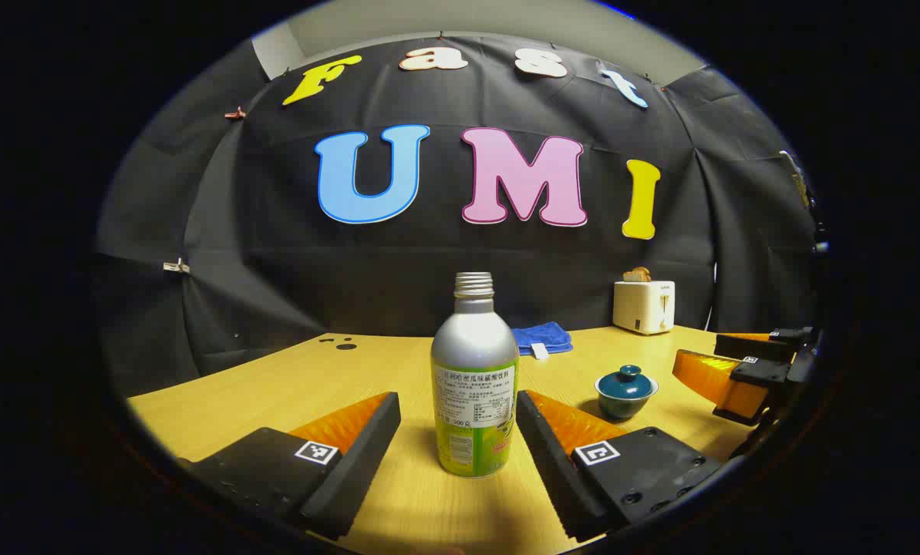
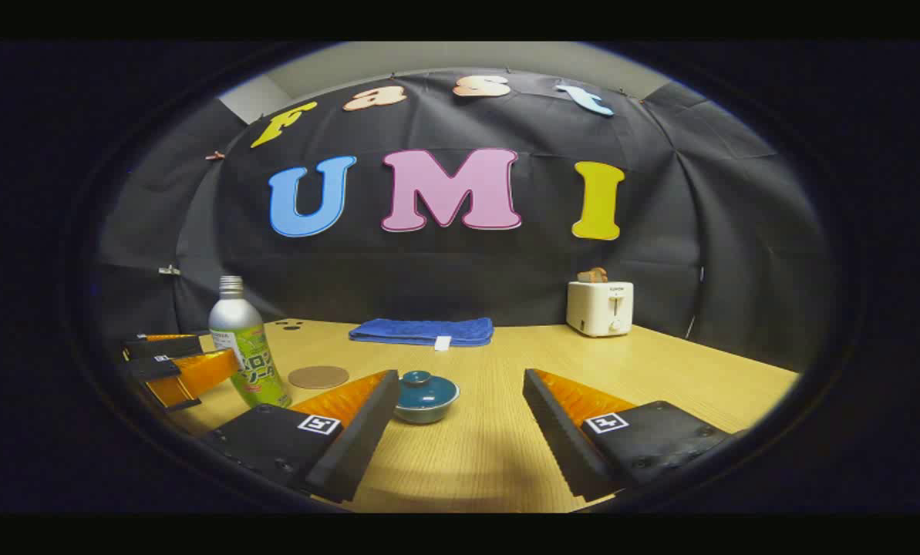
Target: Open the teacup lid with one hand, grasp the water bottle and pour water into the teacup with the other hand; after pouring, place the water bottle on the coaster and then close the teacup lid.
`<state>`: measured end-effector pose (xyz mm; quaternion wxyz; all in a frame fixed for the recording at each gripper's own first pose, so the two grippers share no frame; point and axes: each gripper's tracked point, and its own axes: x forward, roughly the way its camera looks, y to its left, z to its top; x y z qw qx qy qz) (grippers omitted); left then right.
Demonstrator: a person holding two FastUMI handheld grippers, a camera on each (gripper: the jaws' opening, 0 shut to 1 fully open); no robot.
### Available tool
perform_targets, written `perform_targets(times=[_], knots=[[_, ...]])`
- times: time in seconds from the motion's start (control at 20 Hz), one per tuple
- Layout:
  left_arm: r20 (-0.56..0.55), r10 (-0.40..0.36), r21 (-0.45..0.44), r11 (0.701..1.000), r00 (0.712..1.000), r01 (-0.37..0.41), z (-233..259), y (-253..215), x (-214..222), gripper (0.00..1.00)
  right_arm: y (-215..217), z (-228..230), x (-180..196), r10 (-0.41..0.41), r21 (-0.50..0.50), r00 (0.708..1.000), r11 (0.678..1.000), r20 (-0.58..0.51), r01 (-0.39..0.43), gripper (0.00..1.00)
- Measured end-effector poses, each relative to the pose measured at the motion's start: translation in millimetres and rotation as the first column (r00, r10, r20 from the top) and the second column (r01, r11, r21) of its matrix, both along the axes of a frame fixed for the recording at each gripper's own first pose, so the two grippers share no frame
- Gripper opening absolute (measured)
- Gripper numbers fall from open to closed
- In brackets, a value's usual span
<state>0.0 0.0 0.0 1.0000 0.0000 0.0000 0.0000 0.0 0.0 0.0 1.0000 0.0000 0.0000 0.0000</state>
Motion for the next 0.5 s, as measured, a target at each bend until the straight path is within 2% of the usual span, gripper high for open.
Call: perform_targets(times=[0.5], knots=[[0.0, -0.009, 0.0, 1.0, 1.0, 0.009, -0.9, -1.5, -0.8, 0.95, 0.0, -0.2, -0.3, 0.0, 0.0, 1.0, 1.0, 0.0, 0.0, 0.99]])
